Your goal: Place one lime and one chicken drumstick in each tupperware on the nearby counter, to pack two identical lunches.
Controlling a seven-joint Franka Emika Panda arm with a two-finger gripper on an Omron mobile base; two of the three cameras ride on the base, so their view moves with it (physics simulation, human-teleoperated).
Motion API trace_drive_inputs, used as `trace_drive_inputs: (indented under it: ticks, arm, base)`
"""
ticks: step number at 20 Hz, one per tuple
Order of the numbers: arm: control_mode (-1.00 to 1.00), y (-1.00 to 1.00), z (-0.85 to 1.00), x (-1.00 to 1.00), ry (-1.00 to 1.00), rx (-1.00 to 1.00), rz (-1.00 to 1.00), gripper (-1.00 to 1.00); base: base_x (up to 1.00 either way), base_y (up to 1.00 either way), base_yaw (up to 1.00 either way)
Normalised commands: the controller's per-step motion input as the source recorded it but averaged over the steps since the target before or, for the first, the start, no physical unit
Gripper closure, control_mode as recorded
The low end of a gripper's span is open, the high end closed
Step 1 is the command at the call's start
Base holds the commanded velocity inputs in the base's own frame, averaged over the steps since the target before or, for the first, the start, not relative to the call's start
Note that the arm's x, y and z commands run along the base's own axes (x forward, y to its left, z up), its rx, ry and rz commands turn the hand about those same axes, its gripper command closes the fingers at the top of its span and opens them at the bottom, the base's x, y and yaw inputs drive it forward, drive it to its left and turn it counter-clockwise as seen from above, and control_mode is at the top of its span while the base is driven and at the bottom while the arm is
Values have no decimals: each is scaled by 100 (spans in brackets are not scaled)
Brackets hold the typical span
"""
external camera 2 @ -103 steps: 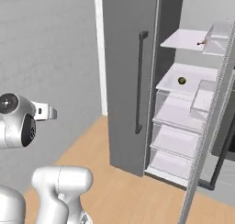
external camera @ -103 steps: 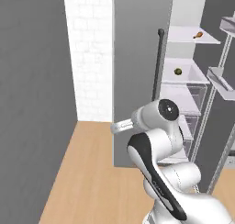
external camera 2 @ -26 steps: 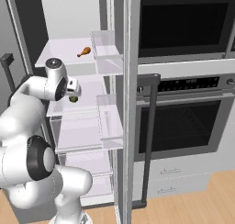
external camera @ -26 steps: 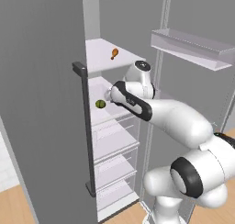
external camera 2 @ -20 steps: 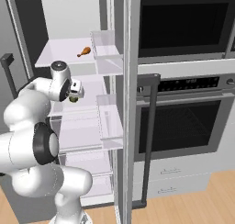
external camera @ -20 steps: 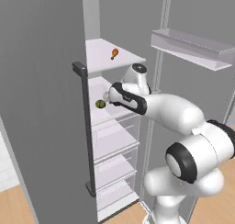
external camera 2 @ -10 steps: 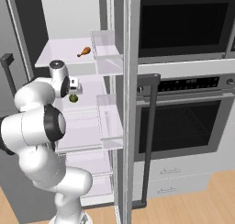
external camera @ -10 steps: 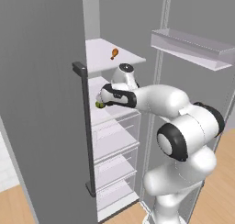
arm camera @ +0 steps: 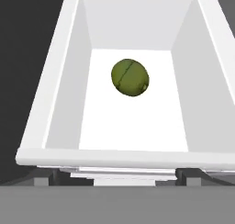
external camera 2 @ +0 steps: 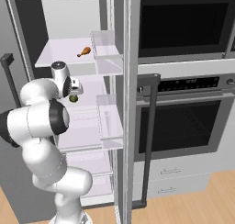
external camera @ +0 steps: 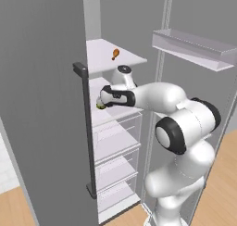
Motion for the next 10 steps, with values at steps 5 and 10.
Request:
trace_drive_inputs:
  ticks: [5,10]
  arm:
    - [-100,3,-24,33,0,-4,1,-100]
    - [-100,18,-3,34,0,-2,0,-100]
  base:
    - [0,0,0]
    - [0,0,0]
